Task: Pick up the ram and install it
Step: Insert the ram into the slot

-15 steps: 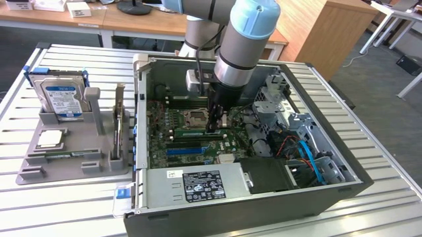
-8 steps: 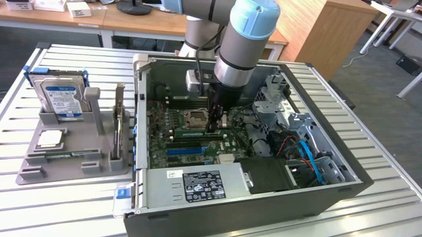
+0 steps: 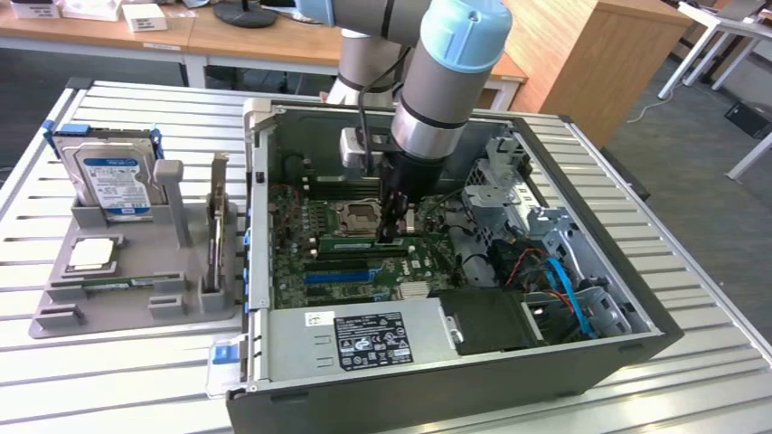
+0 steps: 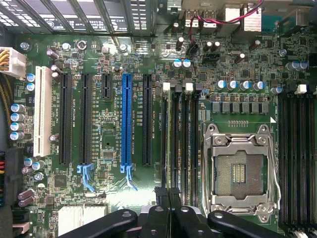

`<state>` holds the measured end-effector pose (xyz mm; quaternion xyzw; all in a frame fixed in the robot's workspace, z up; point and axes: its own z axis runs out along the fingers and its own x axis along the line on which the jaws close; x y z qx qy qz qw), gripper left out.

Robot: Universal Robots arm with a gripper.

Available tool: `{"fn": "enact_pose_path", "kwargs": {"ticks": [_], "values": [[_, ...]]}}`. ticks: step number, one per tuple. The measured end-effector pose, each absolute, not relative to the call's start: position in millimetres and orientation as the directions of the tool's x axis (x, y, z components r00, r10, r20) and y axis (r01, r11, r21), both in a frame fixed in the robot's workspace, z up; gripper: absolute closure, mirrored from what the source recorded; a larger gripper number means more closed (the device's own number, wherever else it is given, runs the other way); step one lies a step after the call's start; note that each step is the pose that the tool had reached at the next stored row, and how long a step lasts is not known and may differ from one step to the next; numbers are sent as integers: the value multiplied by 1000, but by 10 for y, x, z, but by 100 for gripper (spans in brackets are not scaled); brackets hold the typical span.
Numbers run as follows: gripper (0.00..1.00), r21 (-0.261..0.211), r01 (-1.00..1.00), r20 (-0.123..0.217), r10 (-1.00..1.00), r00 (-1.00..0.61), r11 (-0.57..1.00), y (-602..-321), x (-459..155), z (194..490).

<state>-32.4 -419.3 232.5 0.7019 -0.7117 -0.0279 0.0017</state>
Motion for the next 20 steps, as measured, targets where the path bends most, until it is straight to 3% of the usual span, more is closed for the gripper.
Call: {"fn": "enact_pose_path", "kwargs": {"ticks": [20], "values": [[89,42,-999,-37,-999,-10,8,-4193,-324,2312]]}}
